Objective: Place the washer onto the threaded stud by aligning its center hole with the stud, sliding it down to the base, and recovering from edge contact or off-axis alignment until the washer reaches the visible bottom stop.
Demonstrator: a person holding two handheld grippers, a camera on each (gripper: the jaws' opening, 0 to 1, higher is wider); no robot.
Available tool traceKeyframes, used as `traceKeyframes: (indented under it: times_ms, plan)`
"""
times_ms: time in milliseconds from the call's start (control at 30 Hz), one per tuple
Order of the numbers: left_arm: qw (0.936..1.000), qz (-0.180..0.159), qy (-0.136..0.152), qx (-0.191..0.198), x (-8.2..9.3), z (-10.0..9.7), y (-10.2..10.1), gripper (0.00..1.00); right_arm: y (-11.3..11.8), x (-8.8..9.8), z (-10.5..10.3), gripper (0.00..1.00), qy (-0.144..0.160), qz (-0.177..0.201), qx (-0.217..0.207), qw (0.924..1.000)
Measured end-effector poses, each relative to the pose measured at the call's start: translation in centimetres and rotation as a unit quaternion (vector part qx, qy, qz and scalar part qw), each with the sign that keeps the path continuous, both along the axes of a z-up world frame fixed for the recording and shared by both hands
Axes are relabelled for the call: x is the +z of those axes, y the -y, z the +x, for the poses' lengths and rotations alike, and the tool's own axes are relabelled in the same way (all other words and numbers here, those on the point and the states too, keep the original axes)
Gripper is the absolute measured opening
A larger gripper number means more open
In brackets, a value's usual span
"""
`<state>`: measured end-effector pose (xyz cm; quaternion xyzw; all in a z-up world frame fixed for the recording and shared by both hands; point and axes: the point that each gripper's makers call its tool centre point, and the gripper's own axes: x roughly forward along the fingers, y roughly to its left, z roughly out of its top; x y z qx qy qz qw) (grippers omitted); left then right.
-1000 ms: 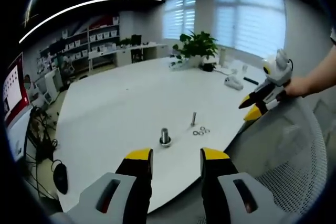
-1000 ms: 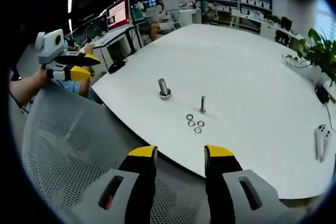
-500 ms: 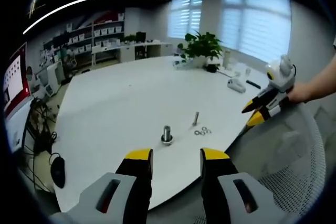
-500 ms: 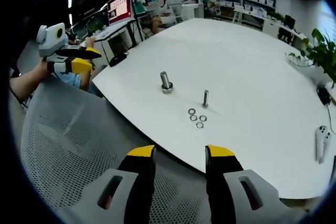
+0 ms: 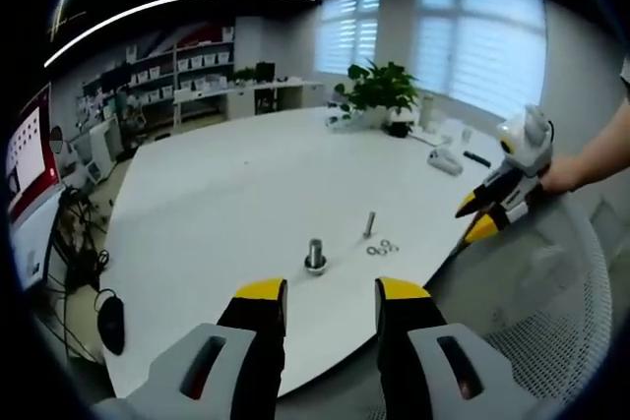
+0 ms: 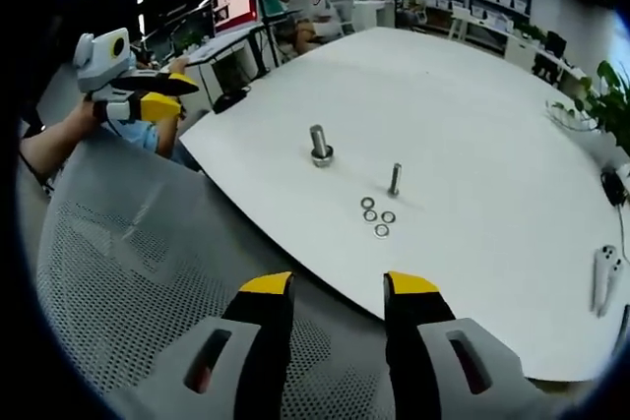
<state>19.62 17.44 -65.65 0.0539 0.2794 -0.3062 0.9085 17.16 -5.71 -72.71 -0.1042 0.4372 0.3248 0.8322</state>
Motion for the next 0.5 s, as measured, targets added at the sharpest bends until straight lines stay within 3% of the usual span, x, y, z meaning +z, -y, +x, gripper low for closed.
traceKeyframes:
  times_ms: [233,500]
  plan:
    - [1.0,-0.002,0.001,0.003,0.1,0.2,0.0,0.33,0.1,-0.2,-0.1,0.38,-0.005,-0.007,0.001,1.0]
    - [0.9998,0.016,0.01,0.0,0.0,0.2,0.1,0.32,0.0,-1.5,-1.2,0.41,-0.04,-0.03,0.03,0.9983]
